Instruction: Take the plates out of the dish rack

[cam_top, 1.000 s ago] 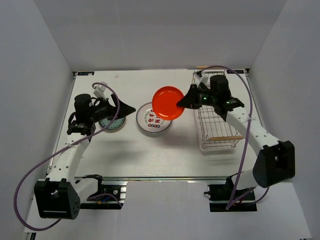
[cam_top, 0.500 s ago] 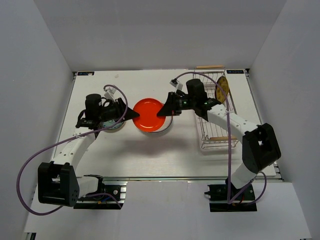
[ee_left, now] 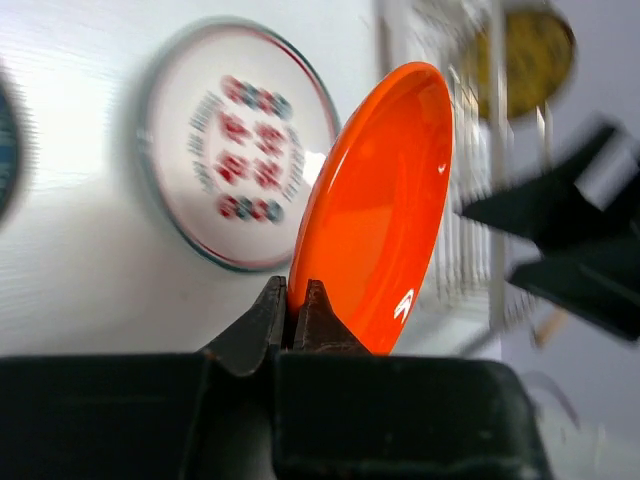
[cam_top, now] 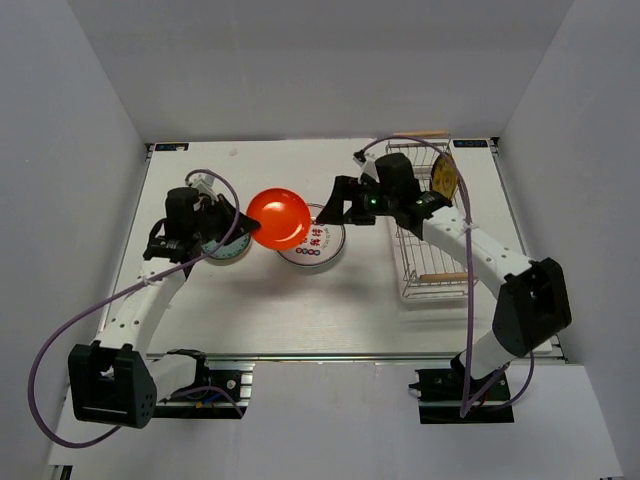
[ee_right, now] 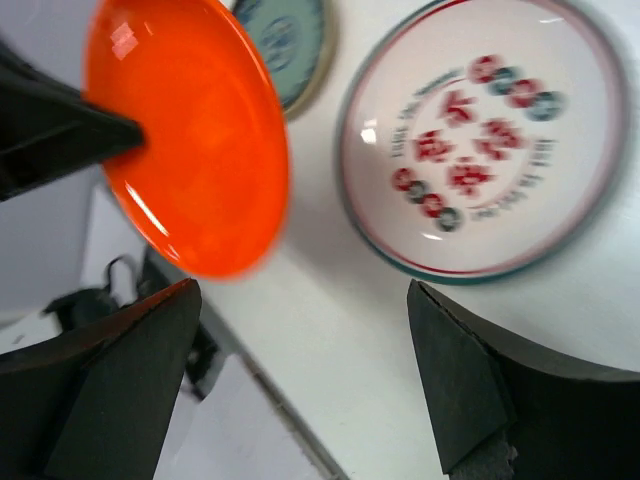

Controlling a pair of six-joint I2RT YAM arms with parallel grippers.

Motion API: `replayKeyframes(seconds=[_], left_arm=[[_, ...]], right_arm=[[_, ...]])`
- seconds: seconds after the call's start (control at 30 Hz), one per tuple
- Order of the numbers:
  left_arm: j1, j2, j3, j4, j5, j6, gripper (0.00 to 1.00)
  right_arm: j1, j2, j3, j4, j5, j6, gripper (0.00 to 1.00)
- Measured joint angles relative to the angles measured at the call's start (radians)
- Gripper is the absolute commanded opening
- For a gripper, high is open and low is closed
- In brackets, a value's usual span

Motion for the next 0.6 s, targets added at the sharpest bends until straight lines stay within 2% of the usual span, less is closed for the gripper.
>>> replayKeyframes(seconds=[0.17, 0.3, 0.43, 0.6], left_arm=[[0.022, 0.005, 0.065, -0.109, -0.279, -0.070, 0.00], [0.056, 0.075, 0.085, -0.158, -0.436, -0.107, 0.00], [0.102, 0.154, 0.079, -0.179, -0.523, -0.124, 0.00], [0.149, 0.158, 0.040, -0.166, -0.604, -0.127, 0.00]], right_arm=[[-0.021, -0.113, 0.011, -0.136, 0.302, -0.047, 0.89], [-0.068, -0.186, 0.005, -0.174, 0.449, -0.072, 0.89], [-0.131, -0.222, 0.000, -0.195, 0.530, -0.095, 0.89], [-0.199, -0.243, -0.039, -0.205, 0.545, -0.103, 0.89]])
